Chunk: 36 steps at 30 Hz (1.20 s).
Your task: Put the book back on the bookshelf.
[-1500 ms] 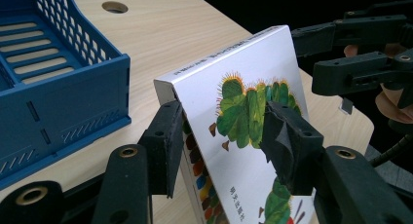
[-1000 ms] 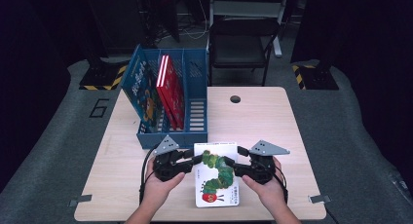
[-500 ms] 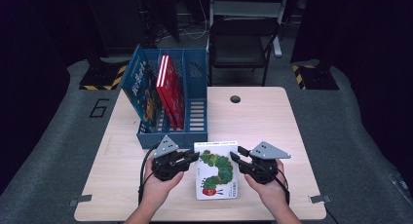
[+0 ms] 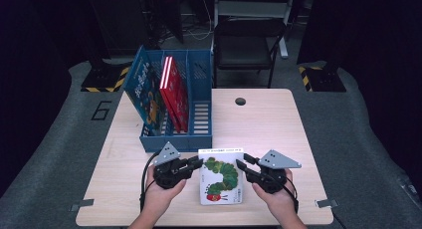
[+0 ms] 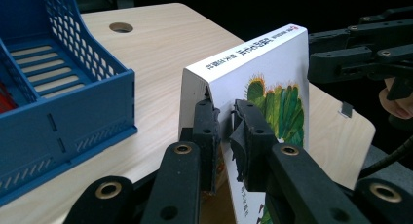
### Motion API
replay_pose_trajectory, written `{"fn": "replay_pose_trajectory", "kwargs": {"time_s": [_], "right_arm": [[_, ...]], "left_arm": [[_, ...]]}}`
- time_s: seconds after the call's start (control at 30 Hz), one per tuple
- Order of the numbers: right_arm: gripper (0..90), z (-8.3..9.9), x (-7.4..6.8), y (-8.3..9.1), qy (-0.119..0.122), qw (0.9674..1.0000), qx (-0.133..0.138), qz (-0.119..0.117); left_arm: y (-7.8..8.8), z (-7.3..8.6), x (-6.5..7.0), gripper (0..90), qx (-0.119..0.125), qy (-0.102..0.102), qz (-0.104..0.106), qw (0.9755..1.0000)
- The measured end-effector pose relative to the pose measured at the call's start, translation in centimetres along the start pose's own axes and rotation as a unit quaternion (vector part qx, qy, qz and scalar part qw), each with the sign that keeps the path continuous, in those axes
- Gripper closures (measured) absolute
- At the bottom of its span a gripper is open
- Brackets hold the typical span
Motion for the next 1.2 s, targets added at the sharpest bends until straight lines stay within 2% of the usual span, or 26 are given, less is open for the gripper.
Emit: {"fn": "replay_pose_trajectory", "kwargs": {"time_s": [0.13, 0.23, 0.3, 0.4, 0.43, 0.47, 0.53, 0.63, 0.7, 0.87, 0.97, 1.07, 1.1, 1.2], "right_arm": [[65.1, 0.3, -0.2, 0.3, 0.005, 1.0, -0.001, -0.005], [64.2, 0.5, -0.1, 0.4, -0.001, 0.9998, 0.001, -0.018], [64.0, 0.6, -0.2, 0.4, -0.006, 0.9998, -0.001, -0.019], [63.7, 0.8, -0.2, 0.4, -0.005, 0.9997, -0.002, -0.024], [63.7, 0.8, -0.3, 0.5, -0.005, 0.9997, -0.003, -0.024], [63.7, 0.8, -0.3, 0.5, -0.005, 0.9997, -0.003, -0.024], [63.7, 1.1, -0.4, 0.6, 0.0, 0.9996, -0.007, -0.027], [63.5, 2.3, -0.7, 0.4, 0.013, 0.9989, -0.033, -0.03], [63.5, 2.8, -0.7, 0.1, 0.007, 0.9985, -0.041, -0.036], [60.3, 3.3, -0.6, -0.2, -0.001, 0.9979, -0.044, -0.047], [55.3, 3.5, 0.0, 0.0, -0.014, 0.9981, -0.044, -0.039], [50.2, 3.6, 0.4, 0.0, -0.021, 0.9986, -0.037, -0.032], [44.5, 3.7, 0.6, -0.1, -0.025, 0.9988, -0.03, -0.03], [41.4, 3.9, 0.8, -0.4, -0.033, 0.9983, -0.028, -0.039]], "left_arm": [[0.2, 0.2, 0.2, 79.0, -0.004, -0.004, 0.006, 1.0], [0.3, 0.5, 0.4, 77.7, -0.005, -0.004, 0.007, 1.0], [0.2, 0.7, 0.4, 75.8, -0.012, -0.005, 0.008, 0.9999], [-0.2, 1.8, 0.3, 75.1, -0.038, -0.014, 0.004, 0.9992], [-0.6, 2.4, 0.3, 75.5, -0.049, -0.012, 0.007, 0.9987], [-0.6, 2.4, 0.3, 75.8, -0.049, -0.012, 0.007, 0.9987], [-0.8, 2.7, 0.5, 77.0, -0.056, -0.014, 0.01, 0.9983], [-1.0, 2.8, 0.7, 77.1, -0.064, -0.026, 0.007, 0.9976], [-1.1, 2.9, 0.7, 77.2, -0.057, -0.023, 0.006, 0.9981], [-1.0, 3.3, 0.7, 77.0, -0.069, -0.031, 0.004, 0.9971], [-1.1, 3.6, 0.6, 73.0, -0.076, -0.031, 0.002, 0.9966], [-0.9, 3.6, 0.5, 59.4, -0.073, -0.024, 0.005, 0.9971], [-0.8, 3.6, 0.4, 56.7, -0.071, -0.03, -0.004, 0.997], [-0.8, 3.5, 0.2, 50.5, -0.064, -0.029, -0.009, 0.9975]]}}
Point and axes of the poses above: each handheld gripper's, and its own axes: y roughly backward along the jaws, z roughly out of its underside, x roughly to its right, the point moved 4 cm from there along -y, roughly forward along the jaws, and after that the axes turned 2 degrees about y, right-handed, at the moved point
